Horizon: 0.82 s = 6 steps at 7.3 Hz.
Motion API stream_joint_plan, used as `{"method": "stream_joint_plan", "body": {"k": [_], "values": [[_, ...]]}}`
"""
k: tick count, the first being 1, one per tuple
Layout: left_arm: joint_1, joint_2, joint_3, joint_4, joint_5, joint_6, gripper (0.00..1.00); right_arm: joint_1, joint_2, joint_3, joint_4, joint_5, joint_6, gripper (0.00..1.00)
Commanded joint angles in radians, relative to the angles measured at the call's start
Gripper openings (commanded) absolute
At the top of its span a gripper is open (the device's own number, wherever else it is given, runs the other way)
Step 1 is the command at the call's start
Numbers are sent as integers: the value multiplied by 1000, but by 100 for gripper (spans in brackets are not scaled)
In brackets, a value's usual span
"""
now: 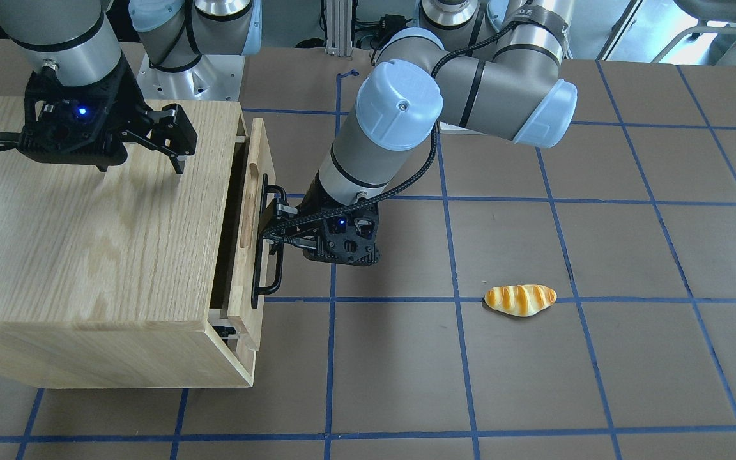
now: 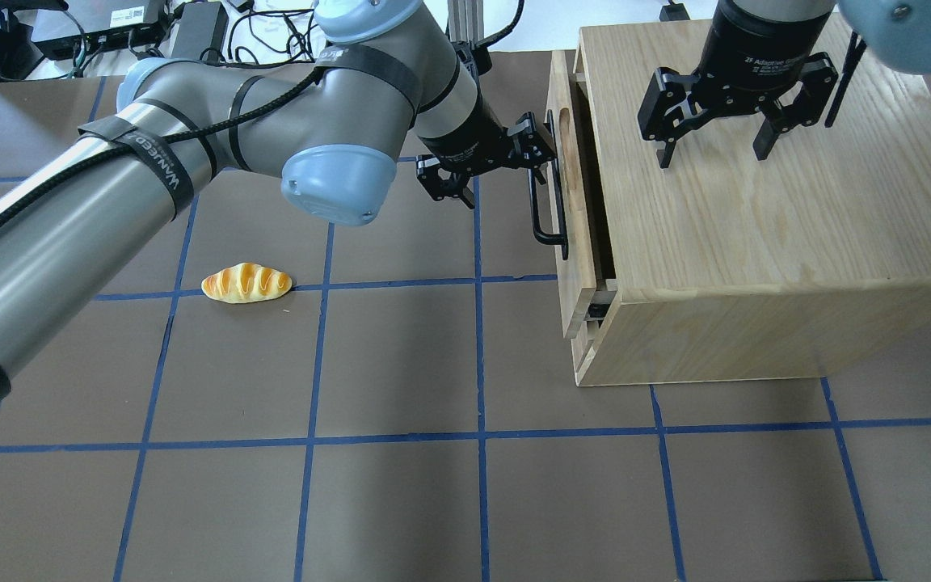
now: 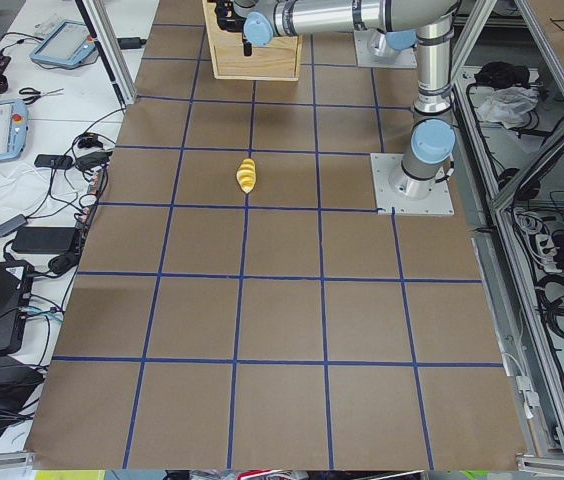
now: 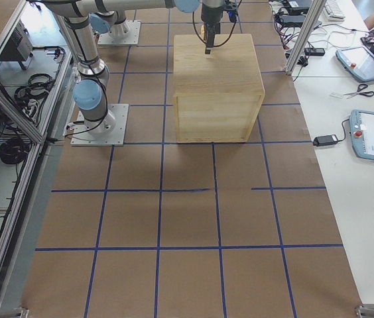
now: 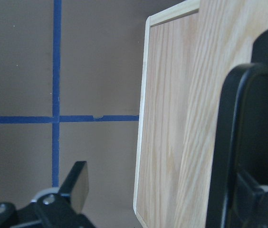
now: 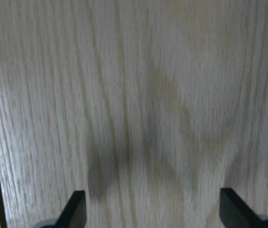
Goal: Open upper drawer
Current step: 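Pull the drawer handle outward with the left gripper, sliding the drawer open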
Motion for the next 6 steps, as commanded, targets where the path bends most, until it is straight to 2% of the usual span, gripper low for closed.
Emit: {"method": "stream_joint_plan", "body": {"k": [1,6], "values": [[38,26,0,-58,12,63,100,0,0,0,0,0,-1,100],[79,33,-5,-96,14,140,100,-1,0,0,0,0,0,100]]}}
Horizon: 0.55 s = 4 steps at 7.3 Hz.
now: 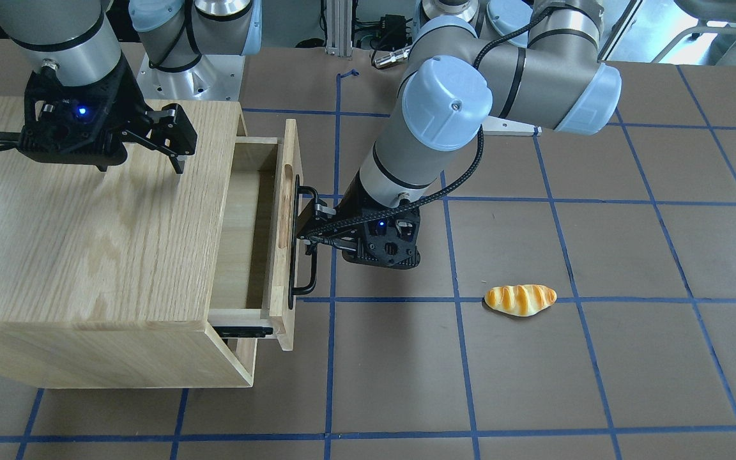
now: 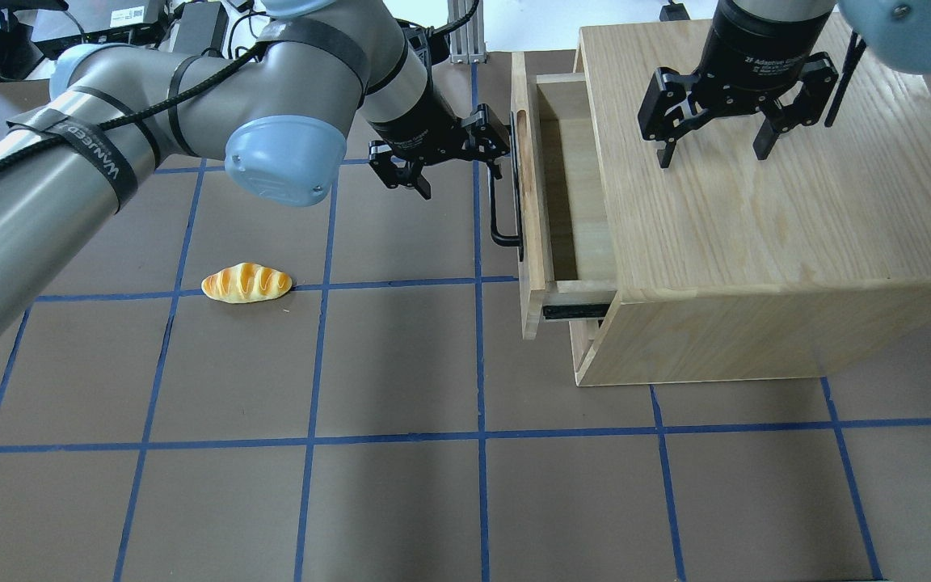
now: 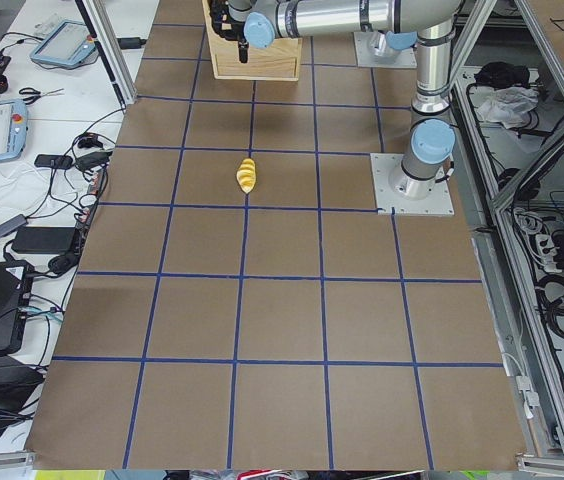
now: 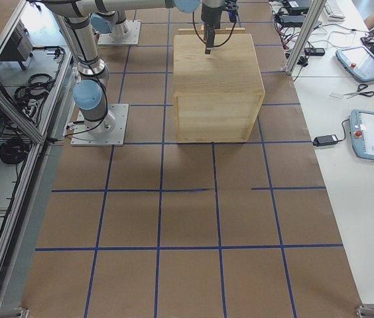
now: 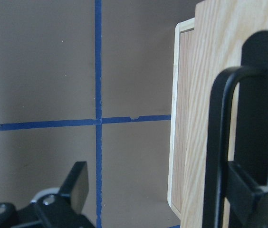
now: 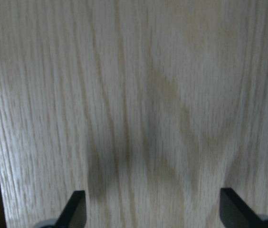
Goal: Open upper drawer
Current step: 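Pull the drawer handle outward with the left gripper, sliding the drawer open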
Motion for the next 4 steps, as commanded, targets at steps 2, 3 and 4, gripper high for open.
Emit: {"method": "stream_joint_plan", "body": {"k": [2,3,4], "values": [[43,8,-1,-42,2,57,100,1,0,0,0,0,0,100],[72,19,-1,-76,2,102,100,1,0,0,0,0,0,100],[88,28,-2,-84,2,107,100,-1,0,0,0,0,0,100]]}}
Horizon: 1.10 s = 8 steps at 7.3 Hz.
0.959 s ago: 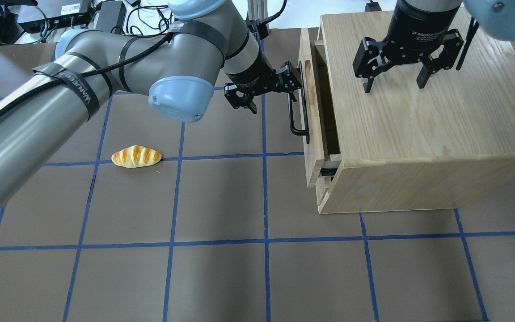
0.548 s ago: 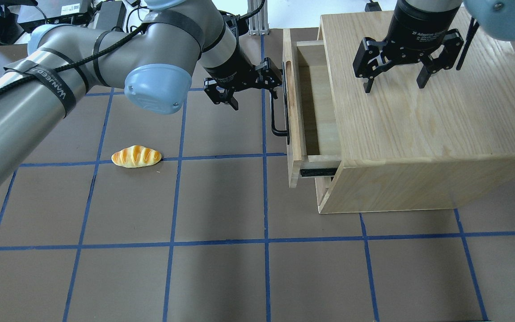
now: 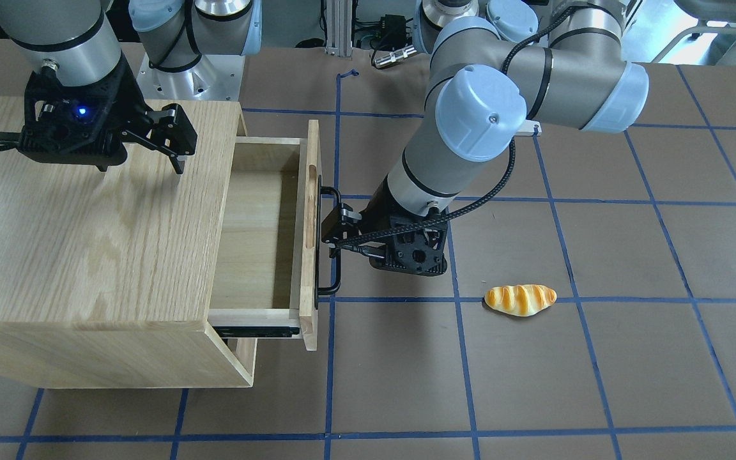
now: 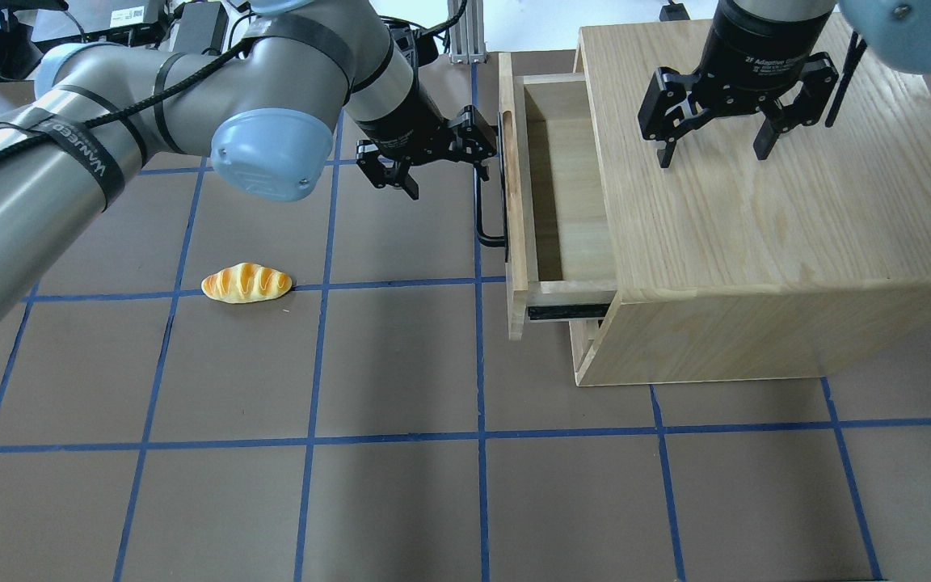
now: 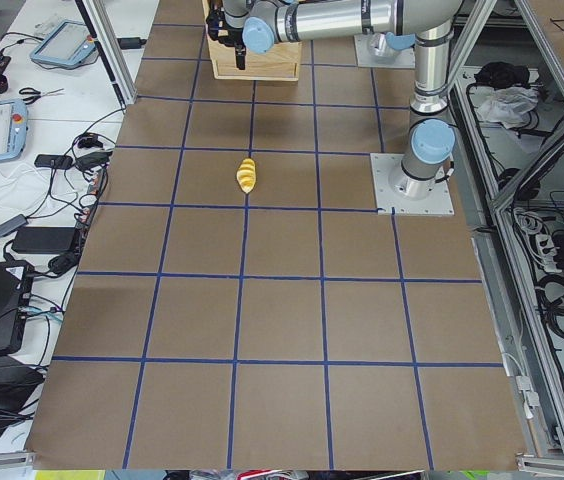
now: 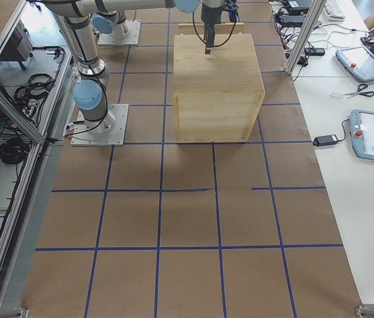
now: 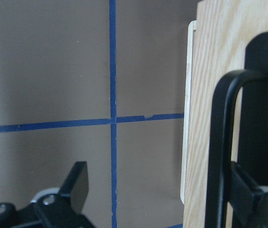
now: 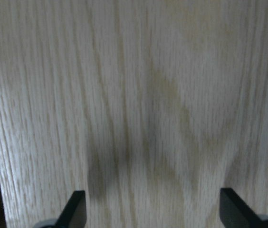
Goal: Open upper drawer
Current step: 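Pull the drawer handle outward with the left gripper, sliding the drawer open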
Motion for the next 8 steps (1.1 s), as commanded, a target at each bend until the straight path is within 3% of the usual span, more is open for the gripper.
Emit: {"method": "stream_joint_plan", "body": {"k": [1,8], "values": [[27,16,0,-36,2,25,100,1,0,0,0,0,-2,100],[136,45,0,-165,49,133,100,-1,0,0,0,0,-2,100]]}}
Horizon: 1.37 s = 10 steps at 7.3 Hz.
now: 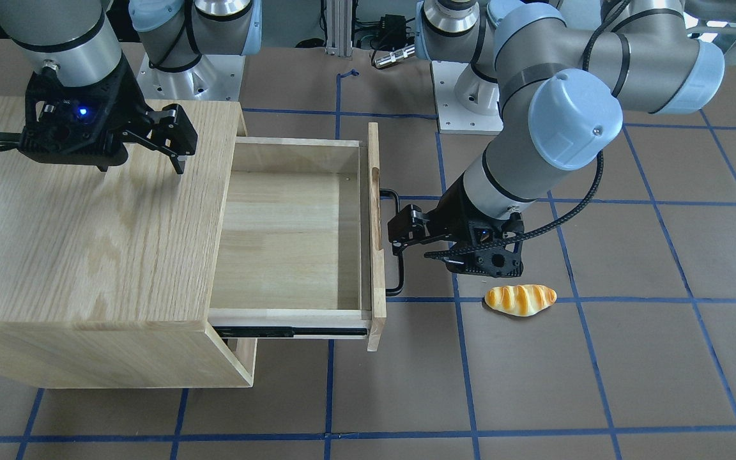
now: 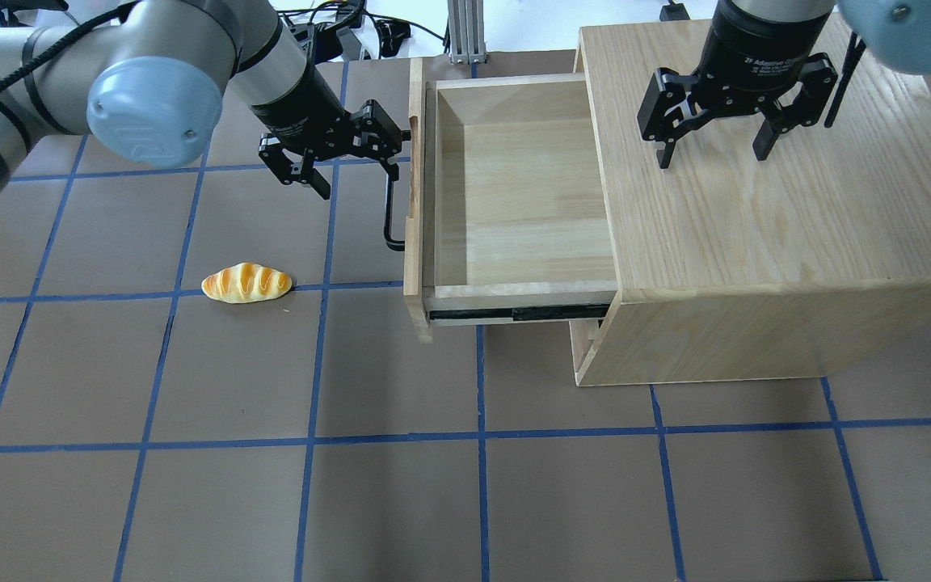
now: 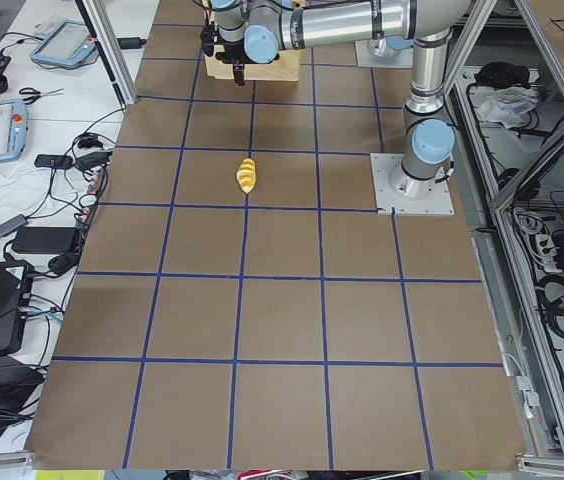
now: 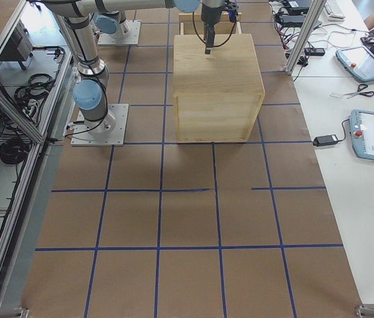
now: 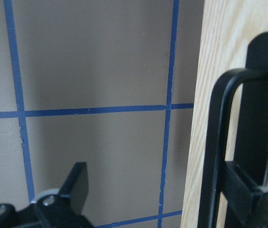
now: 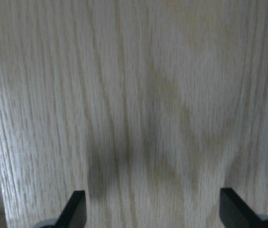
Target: Open upper drawer
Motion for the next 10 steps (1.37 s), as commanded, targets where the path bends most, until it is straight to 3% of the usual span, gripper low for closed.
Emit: {"method": "stream_joint_plan", "body": {"k": [1,4,5,6,7,10], "values": [[22,7,2,-27,66,27,100,0,0,-1,0,0,-1,100],[24,119,75,-243,85,25,100,0,0,-1,0,0,0,100],[27,163,92,-286,171,27,100,0,0,-1,0,0,0,100],[29,196,107,-315,200,27,100,0,0,-1,0,0,0,100],[30,210,100,-316,270,27,100,0,0,-1,0,0,-1,100],[107,213,92,-271,283,90,100,0,0,-1,0,0,0,100]]}}
